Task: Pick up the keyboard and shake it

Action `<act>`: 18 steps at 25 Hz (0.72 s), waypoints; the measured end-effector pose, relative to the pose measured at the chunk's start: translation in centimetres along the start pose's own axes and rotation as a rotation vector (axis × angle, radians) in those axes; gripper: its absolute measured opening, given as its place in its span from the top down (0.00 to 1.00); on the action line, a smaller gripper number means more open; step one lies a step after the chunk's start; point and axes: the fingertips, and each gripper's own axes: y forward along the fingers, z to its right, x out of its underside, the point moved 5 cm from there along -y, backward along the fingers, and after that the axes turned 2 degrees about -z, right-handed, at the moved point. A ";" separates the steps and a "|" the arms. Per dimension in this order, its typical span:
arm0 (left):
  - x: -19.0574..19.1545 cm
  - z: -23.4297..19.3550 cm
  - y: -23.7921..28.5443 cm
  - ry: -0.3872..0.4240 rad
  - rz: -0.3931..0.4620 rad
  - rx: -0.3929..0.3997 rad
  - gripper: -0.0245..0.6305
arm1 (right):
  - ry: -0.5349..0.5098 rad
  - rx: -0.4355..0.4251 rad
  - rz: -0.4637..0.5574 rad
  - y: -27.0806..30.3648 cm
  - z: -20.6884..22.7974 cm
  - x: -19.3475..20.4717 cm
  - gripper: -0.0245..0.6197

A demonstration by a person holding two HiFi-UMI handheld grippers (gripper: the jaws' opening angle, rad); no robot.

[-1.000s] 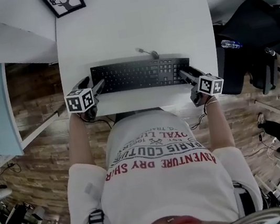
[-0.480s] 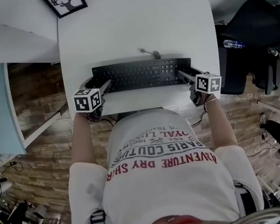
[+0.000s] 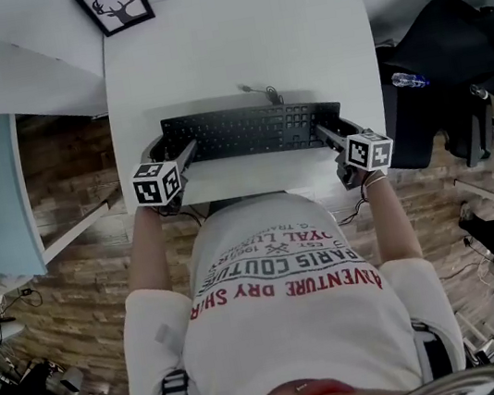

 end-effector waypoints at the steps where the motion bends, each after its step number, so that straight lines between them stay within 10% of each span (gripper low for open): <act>1: -0.8 0.2 -0.3 0.011 0.032 0.005 0.46 | -0.031 0.005 0.033 -0.5 -0.3 -0.9 0.50; 18: -19.8 6.2 -11.1 0.363 0.581 -0.013 0.46 | -0.480 0.062 0.467 -12.2 -6.8 -16.1 0.51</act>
